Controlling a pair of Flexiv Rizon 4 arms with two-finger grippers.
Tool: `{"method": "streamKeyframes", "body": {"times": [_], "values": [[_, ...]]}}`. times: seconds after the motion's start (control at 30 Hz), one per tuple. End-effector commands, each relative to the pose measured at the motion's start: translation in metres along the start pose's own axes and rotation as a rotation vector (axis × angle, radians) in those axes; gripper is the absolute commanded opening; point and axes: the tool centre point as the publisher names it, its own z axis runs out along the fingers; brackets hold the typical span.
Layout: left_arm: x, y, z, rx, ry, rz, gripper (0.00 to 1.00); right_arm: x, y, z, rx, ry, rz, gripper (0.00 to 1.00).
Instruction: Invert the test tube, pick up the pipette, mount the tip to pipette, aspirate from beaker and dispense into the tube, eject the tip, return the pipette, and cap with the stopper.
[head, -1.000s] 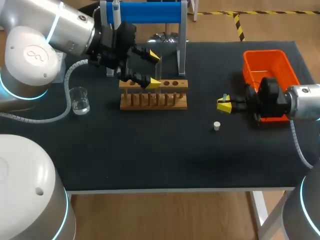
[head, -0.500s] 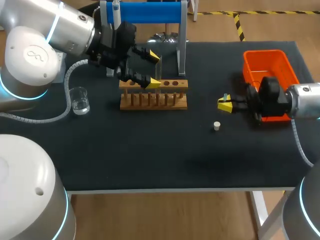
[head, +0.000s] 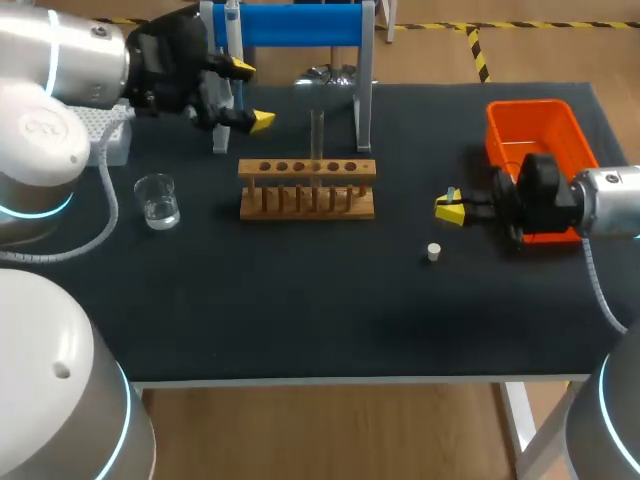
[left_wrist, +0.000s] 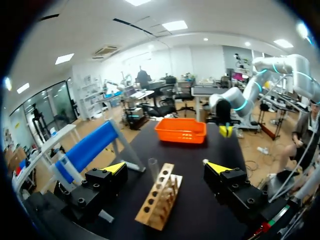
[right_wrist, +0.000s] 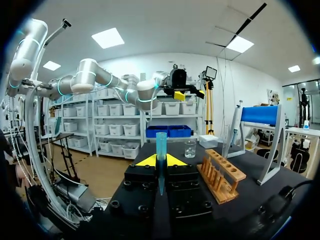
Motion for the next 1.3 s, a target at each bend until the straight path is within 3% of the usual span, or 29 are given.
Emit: {"method": "streamKeyframes", "body": {"times": [0.03,0.23,0.5,0.9,1.3], "values": [[-0.022,0.009,0.003,-0.025,-0.076,-0.034,1.0,0.001,0.0,-0.001,0.001,-0.001,-0.001,0.0],[-0.061,0.022,0.007,-0.055,-0.225,-0.114,1.0,0.001,0.0,-0.001,0.001,-0.001,-0.001,0.0],[-0.093,0.038,0.008,-0.092,-0.445,-0.219,1.0,0.001,0.0,-0.001,0.001,-0.001,-0.001,0.0],[-0.121,0.047,0.02,-0.109,-0.656,-0.285,1.0,0.001,0.0,-0.001,0.001,-0.001,-0.001,0.0],[-0.144,0.042,0.025,-0.037,-0.85,-0.297,1.0,0.001,0.0,-0.001,0.001,-0.001,-0.001,0.0]]}}
